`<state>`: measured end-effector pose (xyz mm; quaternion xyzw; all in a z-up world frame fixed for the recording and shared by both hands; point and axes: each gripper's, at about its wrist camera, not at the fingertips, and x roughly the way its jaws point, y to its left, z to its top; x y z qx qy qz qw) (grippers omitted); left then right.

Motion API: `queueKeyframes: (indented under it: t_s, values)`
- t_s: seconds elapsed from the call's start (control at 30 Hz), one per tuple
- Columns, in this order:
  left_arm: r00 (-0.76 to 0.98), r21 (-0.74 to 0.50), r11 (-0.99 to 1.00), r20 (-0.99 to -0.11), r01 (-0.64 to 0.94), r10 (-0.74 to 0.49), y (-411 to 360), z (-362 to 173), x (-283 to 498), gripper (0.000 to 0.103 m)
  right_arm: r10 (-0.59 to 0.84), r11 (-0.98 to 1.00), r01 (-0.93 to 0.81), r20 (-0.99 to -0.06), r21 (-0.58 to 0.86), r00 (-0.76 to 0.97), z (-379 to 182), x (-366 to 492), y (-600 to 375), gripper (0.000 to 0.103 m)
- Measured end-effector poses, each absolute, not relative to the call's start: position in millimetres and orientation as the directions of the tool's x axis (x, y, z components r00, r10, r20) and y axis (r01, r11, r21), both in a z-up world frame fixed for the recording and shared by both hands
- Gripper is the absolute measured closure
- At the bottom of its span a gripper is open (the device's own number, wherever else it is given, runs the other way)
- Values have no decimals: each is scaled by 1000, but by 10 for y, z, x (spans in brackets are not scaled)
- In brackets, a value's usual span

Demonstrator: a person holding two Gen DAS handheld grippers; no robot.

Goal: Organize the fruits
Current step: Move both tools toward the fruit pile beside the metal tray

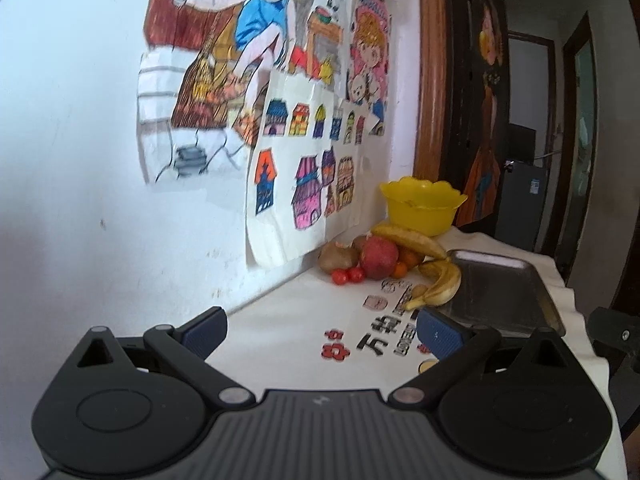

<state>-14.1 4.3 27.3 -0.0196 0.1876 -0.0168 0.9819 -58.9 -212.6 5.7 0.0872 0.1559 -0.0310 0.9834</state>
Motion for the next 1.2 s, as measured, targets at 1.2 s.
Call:
queueKeyframes:
  t_s: [1.2]
  values:
    - [869, 6, 981, -466, 191, -166, -27, 317, 1629, 0, 354, 934, -349, -352, 80, 866, 518, 1641, -2400, 1]
